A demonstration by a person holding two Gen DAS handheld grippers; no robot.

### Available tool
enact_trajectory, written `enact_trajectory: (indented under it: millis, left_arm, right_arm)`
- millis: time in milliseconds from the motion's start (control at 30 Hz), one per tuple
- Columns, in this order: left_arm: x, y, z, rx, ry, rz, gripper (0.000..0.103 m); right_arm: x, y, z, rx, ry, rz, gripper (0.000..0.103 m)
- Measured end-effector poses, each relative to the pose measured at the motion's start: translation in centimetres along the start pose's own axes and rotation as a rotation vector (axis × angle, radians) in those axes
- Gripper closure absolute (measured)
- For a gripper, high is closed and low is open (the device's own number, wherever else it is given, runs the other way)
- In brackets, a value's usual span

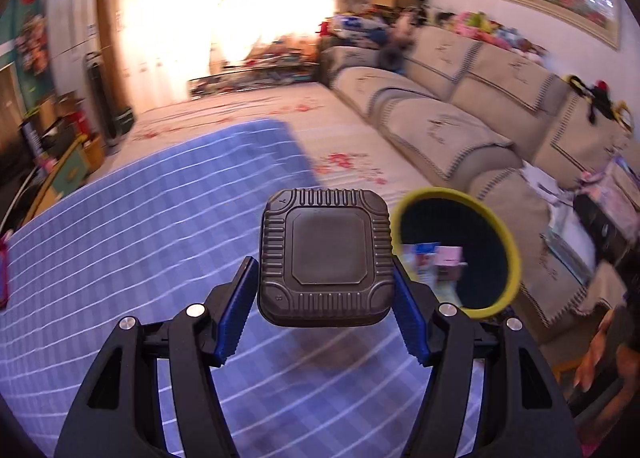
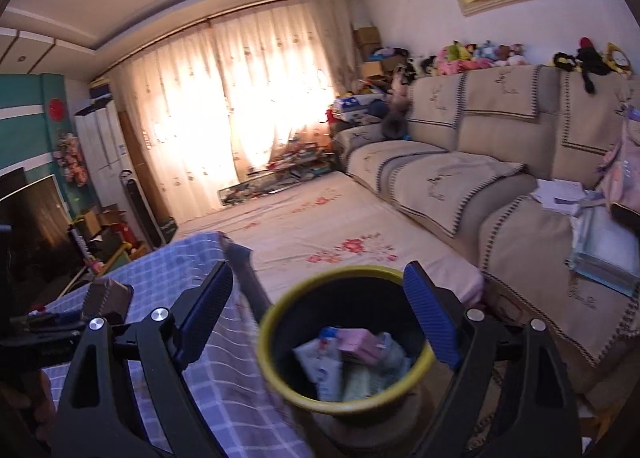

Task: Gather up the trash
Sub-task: 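Carry the black case over the bin and open the left gripper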

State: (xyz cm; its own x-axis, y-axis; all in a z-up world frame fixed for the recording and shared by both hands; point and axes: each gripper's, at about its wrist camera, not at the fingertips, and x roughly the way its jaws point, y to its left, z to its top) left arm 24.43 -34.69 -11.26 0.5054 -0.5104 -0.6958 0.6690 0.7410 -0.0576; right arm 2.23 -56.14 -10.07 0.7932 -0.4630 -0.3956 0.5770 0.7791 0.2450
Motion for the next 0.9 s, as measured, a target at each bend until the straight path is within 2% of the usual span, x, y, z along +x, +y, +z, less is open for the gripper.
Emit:
enact_trajectory:
  millis: [133, 267, 433, 533, 633, 733, 800, 900]
  left_arm:
    - [2.9, -6.8, 1.1, 0.075, 0.046, -0.095, 0.039]
    - [6.4, -12.5, 2.2, 0.132, 0.115, -0.134, 0.039]
    - [11.3, -16.2, 3.5, 0.139, 0.212, -0.128, 0.036]
    - [14.3, -16.5, 4.1, 0.138, 0.236, -0.115, 0.025]
    - [15.9, -16.4, 4.3, 0.132, 0.247, -0.09, 0.024]
    - [14.4, -14.5, 4.2, 0.075, 0.231, -0.118, 0.024]
    - [11.7, -13.3, 4.1, 0.07, 0.173, -0.12, 0.024]
    - [6.0, -10.5, 3.2, 0.058, 0.05, -0.1, 0.011]
  right_arm:
    - [-2.5, -6.7, -0.5, 0.041, -0.006, -0.128, 0.02]
    - [-4.1, -10.4, -0.1, 0.081, -0.04, -0.174, 0.02]
    - [-4.3, -11.0, 0.0, 0.089, -0.046, -0.16, 0.02]
    - [-3.7, -10.5, -0.3, 0.093, -0.025, -0.142, 0.02]
    - [-3.9, -9.5, -0.4, 0.084, -0.02, -0.131, 0.02]
    - [-4.5, -8.7, -0.2, 0.067, -0.027, -0.116, 0.02]
    - [-5.0, -8.1, 0.0, 0.049, -0.028, -0.1, 0.02]
    - [-5.5, -6.5, -0.1, 0.026, -0.021, -0.051, 0.018]
